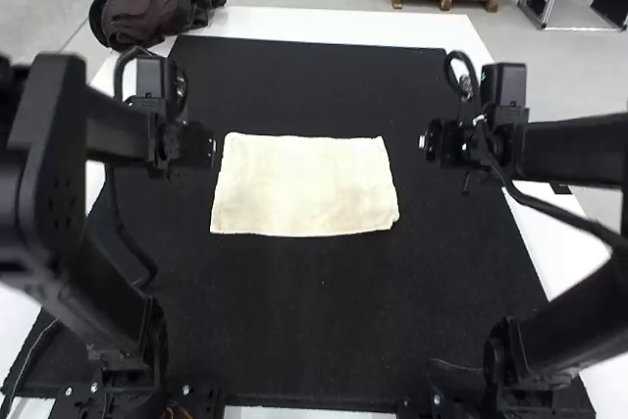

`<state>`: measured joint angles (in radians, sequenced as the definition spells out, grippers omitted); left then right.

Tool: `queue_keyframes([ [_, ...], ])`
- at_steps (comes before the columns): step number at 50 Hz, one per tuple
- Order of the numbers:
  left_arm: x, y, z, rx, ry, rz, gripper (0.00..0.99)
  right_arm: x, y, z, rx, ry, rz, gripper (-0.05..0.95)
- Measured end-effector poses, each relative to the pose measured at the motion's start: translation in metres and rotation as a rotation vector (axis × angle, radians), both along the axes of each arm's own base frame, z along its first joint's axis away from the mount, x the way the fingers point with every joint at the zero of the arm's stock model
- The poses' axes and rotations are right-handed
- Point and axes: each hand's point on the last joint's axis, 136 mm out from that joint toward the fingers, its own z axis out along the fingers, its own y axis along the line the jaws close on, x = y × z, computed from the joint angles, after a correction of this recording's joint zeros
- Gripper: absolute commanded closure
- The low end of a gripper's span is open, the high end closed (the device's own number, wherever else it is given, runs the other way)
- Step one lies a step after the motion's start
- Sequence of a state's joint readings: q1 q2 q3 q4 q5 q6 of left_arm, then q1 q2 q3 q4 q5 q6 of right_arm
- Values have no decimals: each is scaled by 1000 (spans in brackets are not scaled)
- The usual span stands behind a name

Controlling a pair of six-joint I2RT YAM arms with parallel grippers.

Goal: Fold the towel.

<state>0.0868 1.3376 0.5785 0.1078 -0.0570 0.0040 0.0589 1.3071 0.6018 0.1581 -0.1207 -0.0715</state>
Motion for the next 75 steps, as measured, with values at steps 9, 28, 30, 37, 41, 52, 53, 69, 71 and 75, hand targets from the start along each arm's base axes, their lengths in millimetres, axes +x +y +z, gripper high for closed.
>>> queue_keyframes([
  [9,12,-5,-27,-32,46,-19,39,6,21,-20,54,38,44,-2],
  [28,44,-18,-44,-103,44,-80,39,35,69,-32,77,3,148,-3],
  [30,45,-19,-49,-108,51,-85,39,38,70,-35,77,5,147,-2],
  [37,49,-26,-63,-116,65,-102,39,47,71,-44,77,1,144,-2],
  [41,52,-30,-67,-118,62,-113,39,52,72,-48,77,-1,144,-2],
  [52,67,-39,-58,-121,16,-132,39,67,75,-57,78,-5,144,-3],
  [53,69,-39,-57,-121,12,-133,39,69,76,-59,77,-4,144,-3],
  [69,78,-44,-68,-128,19,-139,39,88,80,-91,71,37,143,-3],
  [71,79,-44,-67,-131,17,-137,39,90,80,-95,70,42,143,-2],
  [75,84,-44,-64,-134,0,-134,39,95,81,-101,68,48,144,-3],
])
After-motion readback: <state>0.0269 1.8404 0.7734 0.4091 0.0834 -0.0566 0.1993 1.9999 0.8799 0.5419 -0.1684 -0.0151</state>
